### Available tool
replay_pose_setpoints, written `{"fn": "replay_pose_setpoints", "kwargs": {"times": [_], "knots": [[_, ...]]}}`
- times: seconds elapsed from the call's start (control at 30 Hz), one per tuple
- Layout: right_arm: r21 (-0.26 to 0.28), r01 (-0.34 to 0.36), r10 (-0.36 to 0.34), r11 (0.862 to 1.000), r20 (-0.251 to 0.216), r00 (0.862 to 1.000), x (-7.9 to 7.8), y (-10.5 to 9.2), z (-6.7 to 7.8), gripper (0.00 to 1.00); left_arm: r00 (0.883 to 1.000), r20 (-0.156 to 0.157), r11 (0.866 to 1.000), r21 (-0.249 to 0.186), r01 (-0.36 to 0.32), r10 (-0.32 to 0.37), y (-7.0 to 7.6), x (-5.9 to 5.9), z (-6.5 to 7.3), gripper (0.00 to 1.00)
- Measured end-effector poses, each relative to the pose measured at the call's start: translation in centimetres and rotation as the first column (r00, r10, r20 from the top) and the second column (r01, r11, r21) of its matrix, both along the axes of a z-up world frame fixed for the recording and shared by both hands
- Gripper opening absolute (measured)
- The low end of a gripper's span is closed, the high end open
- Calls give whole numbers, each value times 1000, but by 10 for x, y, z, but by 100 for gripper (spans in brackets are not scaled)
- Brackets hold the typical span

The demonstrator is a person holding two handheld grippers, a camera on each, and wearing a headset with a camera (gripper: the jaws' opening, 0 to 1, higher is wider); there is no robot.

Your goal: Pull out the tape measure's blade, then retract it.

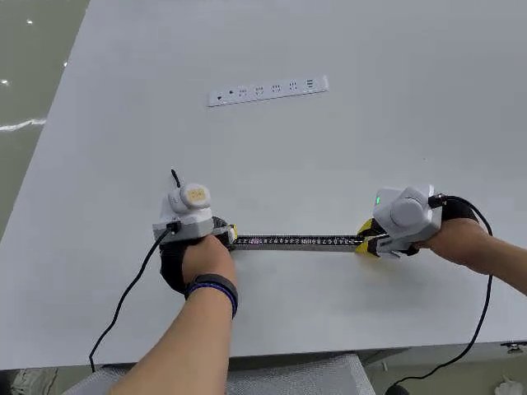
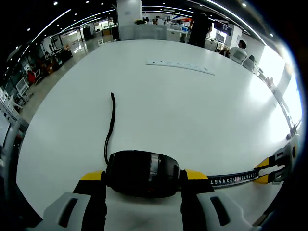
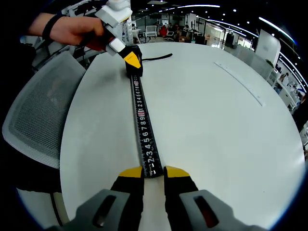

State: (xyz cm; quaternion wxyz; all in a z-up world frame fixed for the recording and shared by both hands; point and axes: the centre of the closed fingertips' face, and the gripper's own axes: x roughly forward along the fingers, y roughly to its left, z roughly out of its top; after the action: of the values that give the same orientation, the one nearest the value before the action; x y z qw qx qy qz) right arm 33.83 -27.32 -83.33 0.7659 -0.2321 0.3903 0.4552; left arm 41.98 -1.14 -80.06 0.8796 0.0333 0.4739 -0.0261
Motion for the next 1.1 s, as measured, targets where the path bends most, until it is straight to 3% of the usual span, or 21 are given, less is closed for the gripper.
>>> {"fn": "replay_pose_setpoints", "kwargs": {"times": [0.33,0.57,0.63,1.1], "knots": [[-2,-41,41,999,31,999,6,20,-1,15,1000,-1,1000,-7,1,-1,1,0,0,59],[-3,-43,43,999,33,999,6,21,-1,15,1000,-1,1000,-7,2,-2,1,0,0,59],[10,-53,53,999,38,998,10,34,0,15,1000,2,1000,-10,10,-10,2,2,-1,59],[21,-86,85,996,42,996,16,65,2,16,1000,-3,1000,-12,22,-22,2,5,-4,59]]}}
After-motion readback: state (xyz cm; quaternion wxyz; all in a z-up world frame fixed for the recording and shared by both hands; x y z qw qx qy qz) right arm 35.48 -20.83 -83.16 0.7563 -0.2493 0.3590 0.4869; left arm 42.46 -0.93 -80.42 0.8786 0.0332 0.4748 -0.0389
